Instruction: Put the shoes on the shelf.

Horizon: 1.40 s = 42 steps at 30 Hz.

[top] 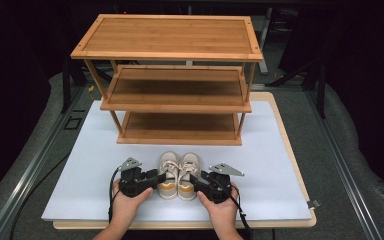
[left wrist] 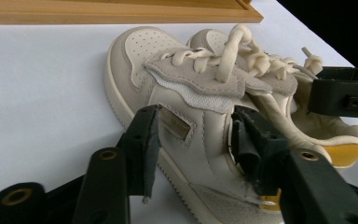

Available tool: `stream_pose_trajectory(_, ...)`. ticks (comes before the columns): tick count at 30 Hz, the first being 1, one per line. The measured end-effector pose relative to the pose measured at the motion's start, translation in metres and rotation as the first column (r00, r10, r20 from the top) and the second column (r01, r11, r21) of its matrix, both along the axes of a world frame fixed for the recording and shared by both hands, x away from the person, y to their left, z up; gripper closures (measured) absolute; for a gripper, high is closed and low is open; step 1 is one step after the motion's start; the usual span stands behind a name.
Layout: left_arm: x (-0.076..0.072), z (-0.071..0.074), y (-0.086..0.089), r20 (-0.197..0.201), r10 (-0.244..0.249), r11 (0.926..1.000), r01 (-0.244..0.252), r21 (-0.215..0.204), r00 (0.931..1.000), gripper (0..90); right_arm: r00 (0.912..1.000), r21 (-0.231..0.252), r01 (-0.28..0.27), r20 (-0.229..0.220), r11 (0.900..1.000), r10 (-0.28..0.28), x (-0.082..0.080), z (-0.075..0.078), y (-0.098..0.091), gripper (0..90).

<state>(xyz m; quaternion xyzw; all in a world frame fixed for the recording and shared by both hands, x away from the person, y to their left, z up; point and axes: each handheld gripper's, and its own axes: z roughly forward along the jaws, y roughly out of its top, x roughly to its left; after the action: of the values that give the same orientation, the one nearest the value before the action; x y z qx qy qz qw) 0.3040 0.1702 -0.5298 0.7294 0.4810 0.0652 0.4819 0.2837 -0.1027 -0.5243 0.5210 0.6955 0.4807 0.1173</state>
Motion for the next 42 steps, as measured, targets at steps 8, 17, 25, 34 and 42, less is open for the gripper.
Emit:
stream_pose_trajectory(8,-0.001,-0.005,-0.002,-0.005,0.031,0.9989,-0.031,-0.035,0.9995,48.5,0.9989,0.063,0.005,-0.047,0.998,-0.002,0.005,-0.01,0.0,51.4)
stream_pose_trajectory(17,-0.008,-0.009,-0.005,0.021,0.095,0.9925,-0.093,-0.079,0.9953,50.8,0.9974,0.079,0.069,-0.026,0.9945,-0.067,0.003,-0.016,0.008,52.3)
stream_pose_trajectory(25,-0.013,-0.013,-0.01,0.054,0.153,0.9848,-0.148,-0.091,0.9867,51.0,0.9967,0.057,0.081,0.004,0.9951,-0.081,0.001,-0.016,0.01,53.4)
stream_pose_trajectory(34,-0.015,-0.02,-0.01,0.072,0.186,0.9734,-0.173,-0.15,0.98,50.5,0.9919,0.091,0.123,0.021,0.9883,-0.125,-0.004,-0.02,0.011,52.9)
stream_pose_trajectory(42,-0.014,-0.02,-0.011,0.076,0.183,0.9749,-0.171,-0.143,0.9802,52.6,0.987,0.119,0.15,0.041,0.9816,-0.155,-0.007,-0.024,0.013,53.6)
